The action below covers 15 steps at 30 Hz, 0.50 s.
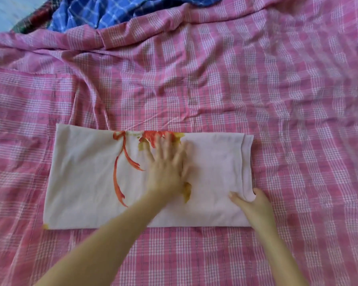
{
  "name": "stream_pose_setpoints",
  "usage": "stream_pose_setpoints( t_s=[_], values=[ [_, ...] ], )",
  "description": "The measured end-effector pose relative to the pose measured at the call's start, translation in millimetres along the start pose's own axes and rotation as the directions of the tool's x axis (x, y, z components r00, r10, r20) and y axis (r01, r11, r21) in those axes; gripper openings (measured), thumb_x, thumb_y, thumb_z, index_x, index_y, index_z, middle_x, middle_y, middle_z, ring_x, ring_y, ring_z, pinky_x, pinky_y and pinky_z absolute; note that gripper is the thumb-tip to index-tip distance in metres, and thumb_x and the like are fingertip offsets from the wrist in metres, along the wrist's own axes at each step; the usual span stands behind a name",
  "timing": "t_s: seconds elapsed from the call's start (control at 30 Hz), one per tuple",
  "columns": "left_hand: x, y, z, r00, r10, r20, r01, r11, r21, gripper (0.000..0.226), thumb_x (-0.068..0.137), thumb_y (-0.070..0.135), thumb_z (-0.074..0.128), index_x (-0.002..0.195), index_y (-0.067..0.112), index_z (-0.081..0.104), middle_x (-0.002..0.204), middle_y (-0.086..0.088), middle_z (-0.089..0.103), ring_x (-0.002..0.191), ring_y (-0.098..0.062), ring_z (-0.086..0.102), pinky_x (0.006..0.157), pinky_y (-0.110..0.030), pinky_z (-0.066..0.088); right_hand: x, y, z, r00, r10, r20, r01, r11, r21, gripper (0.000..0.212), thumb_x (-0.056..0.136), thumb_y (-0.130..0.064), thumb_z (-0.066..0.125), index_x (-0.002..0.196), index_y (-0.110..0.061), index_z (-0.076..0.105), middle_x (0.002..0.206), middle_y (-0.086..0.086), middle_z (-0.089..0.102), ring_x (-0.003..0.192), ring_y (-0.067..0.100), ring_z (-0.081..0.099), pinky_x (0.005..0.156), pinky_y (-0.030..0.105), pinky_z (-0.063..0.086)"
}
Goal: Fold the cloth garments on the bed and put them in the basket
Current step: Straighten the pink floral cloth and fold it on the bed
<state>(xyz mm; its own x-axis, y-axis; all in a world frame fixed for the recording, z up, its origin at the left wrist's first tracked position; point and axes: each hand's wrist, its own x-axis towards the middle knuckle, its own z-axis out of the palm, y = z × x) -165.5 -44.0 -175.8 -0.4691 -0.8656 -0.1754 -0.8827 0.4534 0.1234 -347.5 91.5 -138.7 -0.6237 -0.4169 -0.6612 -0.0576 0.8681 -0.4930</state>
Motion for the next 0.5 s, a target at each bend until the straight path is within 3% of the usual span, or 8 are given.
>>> stream_pose_setpoints(
  t_s=[0.07, 0.13, 0.27, 0.37, 0.4, 0.43, 0.47, 0.5],
  values=[
    [-45, 29, 13, 0.982, 0.191, -0.013, -0.191, 0.978, -0.079, 0.054, 0.094, 0.05, 0.028, 0.145, 0.03, 0.033, 0.153, -0.011, 0.029, 0.141, -0.039, 0.022, 0.108, -0.066, 0.009, -3, -9, -10, 0.984, 0.031, 0.173, -0.071, 0.97, 0.233, 0.038, 0.074, -0.015, 0.078, 0.108, -0.011, 0.061, 0.094, 0.002, 0.072, 0.088, 0.02, 0.069, 0.077, 0.036, 0.054],
    [-81, 40, 26, 0.973, 0.228, 0.026, -0.22, 0.961, -0.167, 0.05, 0.099, 0.045, 0.019, 0.145, 0.03, 0.033, 0.153, -0.005, 0.029, 0.143, -0.032, 0.018, 0.109, -0.063, 0.014, -12, -16, -14, 0.959, -0.026, 0.281, -0.052, 0.963, 0.265, 0.046, 0.074, -0.001, 0.075, 0.115, -0.016, 0.059, 0.102, 0.0, 0.071, 0.094, 0.017, 0.068, 0.083, 0.036, 0.054],
    [-94, 31, 30, 0.978, 0.205, 0.041, -0.188, 0.95, -0.251, 0.049, 0.102, 0.036, 0.015, 0.146, 0.022, 0.032, 0.153, -0.006, 0.03, 0.143, -0.029, 0.021, 0.11, -0.057, 0.019, -46, -40, -1, 0.938, -0.208, 0.279, 0.214, 0.977, 0.01, 0.059, 0.073, 0.001, 0.067, 0.122, -0.027, 0.051, 0.105, -0.013, 0.066, 0.101, 0.013, 0.062, 0.087, 0.035, 0.05],
    [-97, 3, 18, 0.952, 0.304, -0.023, -0.299, 0.914, -0.273, 0.043, 0.099, 0.033, 0.031, 0.136, 0.021, 0.049, 0.144, 0.001, 0.045, 0.138, -0.02, 0.035, 0.11, -0.053, 0.022, -85, -72, 13, 0.894, -0.317, 0.318, 0.392, 0.895, -0.211, 0.068, 0.076, -0.007, 0.061, 0.136, -0.032, 0.038, 0.084, -0.02, 0.058, 0.076, 0.0, 0.056, 0.065, 0.013, 0.042],
    [-100, -12, 9, 0.965, 0.257, -0.048, -0.26, 0.916, -0.305, 0.039, 0.095, 0.032, 0.038, 0.128, 0.021, 0.058, 0.138, 0.004, 0.052, 0.132, -0.016, 0.044, 0.107, -0.053, 0.03, -100, -84, 21, 0.867, -0.352, 0.353, 0.456, 0.847, -0.274, 0.074, 0.078, -0.012, 0.059, 0.14, -0.039, 0.029, 0.078, -0.02, 0.054, 0.068, -0.001, 0.052, 0.059, 0.01, 0.039],
    [-102, -25, -2, 0.991, 0.113, -0.074, -0.133, 0.9, -0.414, 0.035, 0.092, 0.03, 0.043, 0.119, 0.021, 0.064, 0.128, 0.007, 0.061, 0.122, -0.014, 0.053, 0.099, -0.05, 0.041, -113, -95, 30, 0.832, -0.398, 0.386, 0.525, 0.791, -0.315, 0.083, 0.08, -0.015, 0.057, 0.143, -0.047, 0.015, 0.078, -0.02, 0.053, 0.066, -0.001, 0.052, 0.058, 0.01, 0.04],
    [-102, -37, -13, 0.991, -0.123, -0.049, 0.068, 0.792, -0.607, 0.03, 0.091, 0.028, 0.046, 0.111, 0.021, 0.068, 0.116, 0.008, 0.067, 0.112, -0.012, 0.06, 0.091, -0.044, 0.049, -122, -100, 44, 0.795, -0.439, 0.417, 0.587, 0.731, -0.349, 0.088, 0.082, -0.018, 0.056, 0.144, -0.049, 0.001, 0.085, -0.019, 0.056, 0.071, 0.002, 0.056, 0.062, 0.011, 0.041],
    [-100, -49, -30, 0.936, -0.342, 0.085, 0.271, 0.545, -0.794, 0.026, 0.094, 0.028, 0.047, 0.106, 0.02, 0.068, 0.104, 0.008, 0.071, 0.104, -0.013, 0.064, 0.086, -0.037, 0.052, -131, -105, 62, 0.766, -0.47, 0.438, 0.632, 0.676, -0.379, 0.09, 0.084, -0.021, 0.054, 0.145, -0.045, -0.006, 0.098, -0.017, 0.059, 0.083, 0.006, 0.061, 0.069, 0.016, 0.043]
  ],
)
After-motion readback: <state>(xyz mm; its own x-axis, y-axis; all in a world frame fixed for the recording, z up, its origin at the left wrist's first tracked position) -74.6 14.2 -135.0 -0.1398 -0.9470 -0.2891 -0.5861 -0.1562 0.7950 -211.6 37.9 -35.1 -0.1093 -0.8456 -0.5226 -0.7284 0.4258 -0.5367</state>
